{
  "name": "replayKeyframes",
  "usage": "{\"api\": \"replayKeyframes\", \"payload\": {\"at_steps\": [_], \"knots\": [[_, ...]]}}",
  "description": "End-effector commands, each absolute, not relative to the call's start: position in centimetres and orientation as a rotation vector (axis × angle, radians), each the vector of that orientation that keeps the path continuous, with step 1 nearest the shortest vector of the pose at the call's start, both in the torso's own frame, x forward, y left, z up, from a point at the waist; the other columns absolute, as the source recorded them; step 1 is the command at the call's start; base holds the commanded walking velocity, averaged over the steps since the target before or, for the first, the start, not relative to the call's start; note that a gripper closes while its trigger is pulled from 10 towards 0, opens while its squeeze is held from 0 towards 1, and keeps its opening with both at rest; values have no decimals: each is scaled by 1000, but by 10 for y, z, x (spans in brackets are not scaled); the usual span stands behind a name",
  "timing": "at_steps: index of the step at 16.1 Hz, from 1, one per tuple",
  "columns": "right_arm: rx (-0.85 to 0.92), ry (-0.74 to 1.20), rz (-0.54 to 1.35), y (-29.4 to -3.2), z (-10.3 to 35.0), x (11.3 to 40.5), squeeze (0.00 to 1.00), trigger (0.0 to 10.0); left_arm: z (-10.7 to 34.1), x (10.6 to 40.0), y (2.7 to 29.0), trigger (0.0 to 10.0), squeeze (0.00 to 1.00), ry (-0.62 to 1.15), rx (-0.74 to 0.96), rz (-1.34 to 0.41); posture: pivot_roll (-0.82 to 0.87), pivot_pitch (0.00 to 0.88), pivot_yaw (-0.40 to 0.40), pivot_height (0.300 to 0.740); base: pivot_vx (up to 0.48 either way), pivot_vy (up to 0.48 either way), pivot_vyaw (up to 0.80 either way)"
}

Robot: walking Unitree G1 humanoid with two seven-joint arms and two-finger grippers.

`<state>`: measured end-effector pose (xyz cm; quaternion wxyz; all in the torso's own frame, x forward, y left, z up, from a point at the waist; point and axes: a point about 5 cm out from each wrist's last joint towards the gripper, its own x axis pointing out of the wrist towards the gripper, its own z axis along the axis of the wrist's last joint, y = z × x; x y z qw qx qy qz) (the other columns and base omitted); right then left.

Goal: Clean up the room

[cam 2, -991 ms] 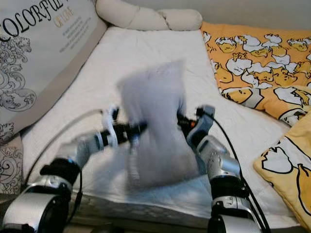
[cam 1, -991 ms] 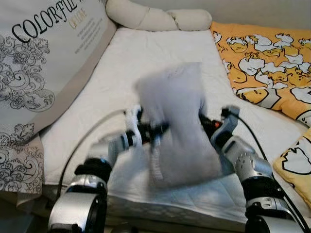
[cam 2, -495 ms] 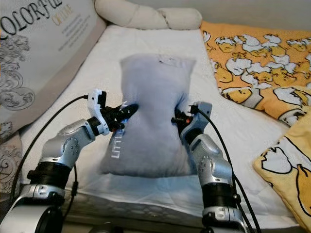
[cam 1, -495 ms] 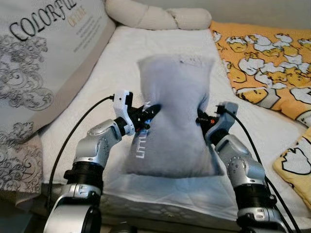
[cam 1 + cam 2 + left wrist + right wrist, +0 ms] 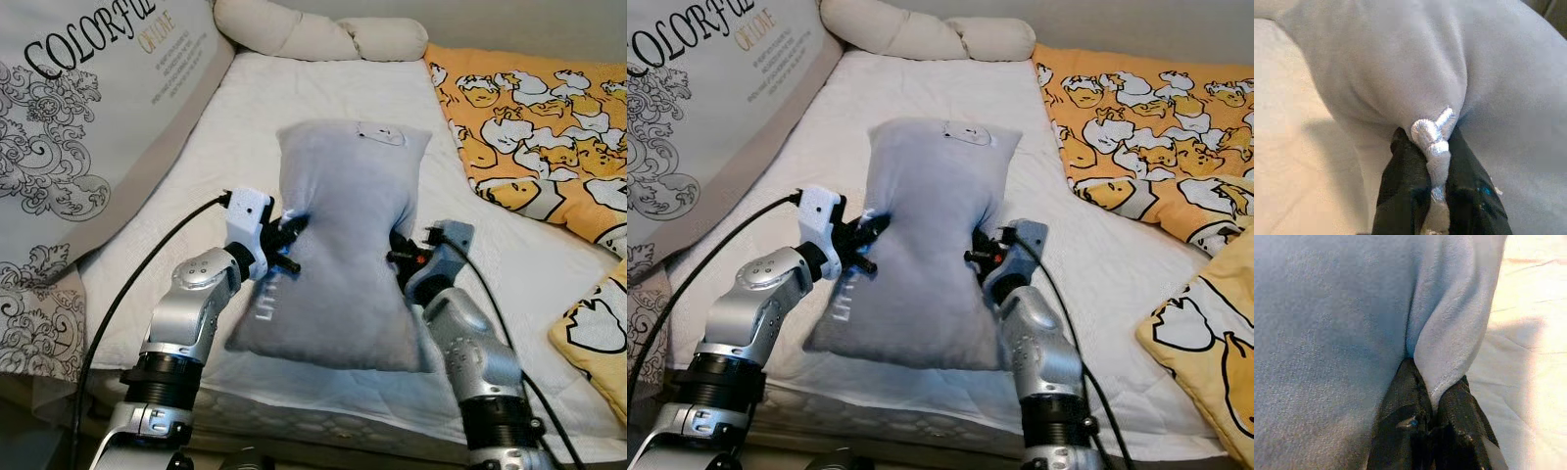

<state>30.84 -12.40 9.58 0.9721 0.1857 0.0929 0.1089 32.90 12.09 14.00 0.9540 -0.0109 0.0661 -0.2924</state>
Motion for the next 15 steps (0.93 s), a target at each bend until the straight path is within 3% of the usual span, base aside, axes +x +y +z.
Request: {"api": "replayKeyframes", "payload": {"at_steps": [1,2,3,5,11,15], "knots": [[349,138,217,-123,105,309,0,9255,147,329,120,0,0,97,2,-584,35,0,-29,740,0,0,0],[370,122,218,-124,107,307,0,10000,152,329,118,3843,0,43,38,-563,21,0,-19,740,0,0,0],[363,112,229,-125,109,307,0,10000,153,330,117,10000,0,37,72,-543,16,0,-16,740,0,0,0],[355,151,192,-129,105,309,0,10000,155,331,115,10000,0,22,99,-536,14,0,-12,740,0,0,0],[389,155,176,-129,104,306,0,10000,158,334,124,10000,0,7,107,-500,21,0,-15,740,0,201,-690],[393,169,181,-128,102,306,0,10000,157,334,130,10000,0,13,139,-478,42,0,-23,740,0,312,0]]}}
